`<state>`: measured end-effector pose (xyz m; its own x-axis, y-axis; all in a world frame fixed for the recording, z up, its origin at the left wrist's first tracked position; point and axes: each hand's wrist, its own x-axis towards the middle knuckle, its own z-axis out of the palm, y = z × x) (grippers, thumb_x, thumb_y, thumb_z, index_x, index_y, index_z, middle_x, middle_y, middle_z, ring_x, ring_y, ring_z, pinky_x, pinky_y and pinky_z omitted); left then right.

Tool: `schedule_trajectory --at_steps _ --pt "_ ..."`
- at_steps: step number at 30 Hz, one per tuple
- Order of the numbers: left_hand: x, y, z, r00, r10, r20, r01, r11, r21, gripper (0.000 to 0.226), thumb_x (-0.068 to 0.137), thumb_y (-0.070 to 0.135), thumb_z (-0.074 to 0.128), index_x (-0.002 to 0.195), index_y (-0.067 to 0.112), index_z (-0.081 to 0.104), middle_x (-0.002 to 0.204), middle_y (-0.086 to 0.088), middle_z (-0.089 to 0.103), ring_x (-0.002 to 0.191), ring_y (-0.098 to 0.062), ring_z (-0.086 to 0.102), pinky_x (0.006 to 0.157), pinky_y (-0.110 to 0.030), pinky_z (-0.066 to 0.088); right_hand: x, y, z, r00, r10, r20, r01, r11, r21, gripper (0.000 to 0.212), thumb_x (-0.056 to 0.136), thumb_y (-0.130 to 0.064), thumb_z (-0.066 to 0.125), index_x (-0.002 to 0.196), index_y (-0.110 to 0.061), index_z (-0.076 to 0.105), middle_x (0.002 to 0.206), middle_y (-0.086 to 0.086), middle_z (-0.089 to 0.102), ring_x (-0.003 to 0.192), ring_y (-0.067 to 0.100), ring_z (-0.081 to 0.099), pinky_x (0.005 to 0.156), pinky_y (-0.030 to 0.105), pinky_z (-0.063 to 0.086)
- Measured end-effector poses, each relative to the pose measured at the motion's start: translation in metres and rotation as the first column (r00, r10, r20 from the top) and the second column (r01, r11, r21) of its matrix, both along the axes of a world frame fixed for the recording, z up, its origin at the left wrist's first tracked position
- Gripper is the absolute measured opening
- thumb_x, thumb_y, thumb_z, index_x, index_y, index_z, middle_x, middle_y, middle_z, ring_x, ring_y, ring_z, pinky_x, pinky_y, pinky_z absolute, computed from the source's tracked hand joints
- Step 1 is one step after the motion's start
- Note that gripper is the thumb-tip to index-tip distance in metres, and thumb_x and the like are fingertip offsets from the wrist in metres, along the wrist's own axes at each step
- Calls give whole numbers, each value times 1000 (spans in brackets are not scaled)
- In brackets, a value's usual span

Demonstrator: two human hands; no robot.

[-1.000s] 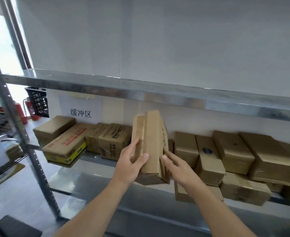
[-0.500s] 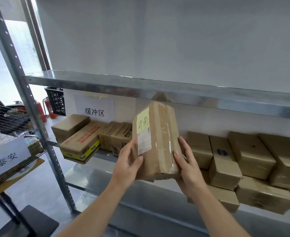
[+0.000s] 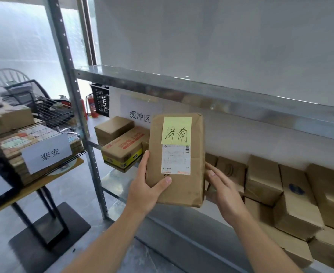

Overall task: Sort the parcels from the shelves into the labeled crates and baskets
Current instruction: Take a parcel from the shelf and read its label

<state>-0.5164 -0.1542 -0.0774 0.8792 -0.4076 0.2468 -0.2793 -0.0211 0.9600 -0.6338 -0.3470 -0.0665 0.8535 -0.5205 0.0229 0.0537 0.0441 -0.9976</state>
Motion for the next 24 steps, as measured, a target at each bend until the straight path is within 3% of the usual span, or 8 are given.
schedule_trajectory --at_steps 3,7,11,14,17,21,24 --pt "14 13 -2 998 65 7 -65 997 -28 94 77 44 79 145 60 16 128 46 38 114 21 44 101 -32 48 22 20 8 993 112 -21 -114 985 -132 64 85 -54 62 145 -48 42 136 -13 55 122 8 58 95 38 56" --pt "41 42 -2 988 151 40 -149 988 -49 86 84 34 75 145 59 19 140 30 44 125 0 49 99 -40 52 68 51 14 983 185 16 -174 948 -267 73 85 -41 71 143 -55 28 139 -26 48 122 -10 52 91 16 51" --pt "76 87 0 953 274 128 -268 962 -61 82 87 26 72 140 63 21 143 19 42 128 -5 48 96 -41 54 131 93 14 965 260 26 -248 944 -220 70 86 -38 77 129 -73 33 136 -28 54 127 2 55 107 38 50" --pt "108 129 6 918 359 170 -354 933 -61 82 88 25 71 134 69 19 142 19 42 128 -3 46 98 -37 53 180 139 21 951 310 23 -297 927 -229 80 75 -52 79 138 -67 31 137 -24 52 125 7 56 106 48 50" --pt "143 181 19 889 396 230 -400 916 -29 78 89 31 70 146 54 23 140 20 41 126 -1 45 98 -35 53 229 189 30 951 305 49 -284 926 -250 94 63 -63 86 140 -57 31 138 -15 52 122 12 58 103 50 52" --pt "185 262 37 848 437 300 -466 884 30 68 89 41 61 147 48 26 141 14 41 128 -4 45 103 -37 49 290 258 43 913 395 101 -373 909 -186 69 71 -47 87 120 -63 41 124 -12 63 112 16 67 96 50 57" --pt "208 326 49 817 465 340 -520 849 88 59 89 43 55 146 40 37 142 18 43 131 -3 44 107 -40 45 330 306 50 879 467 95 -451 880 -149 74 74 -45 83 135 -51 40 124 -6 66 108 19 70 88 48 61"
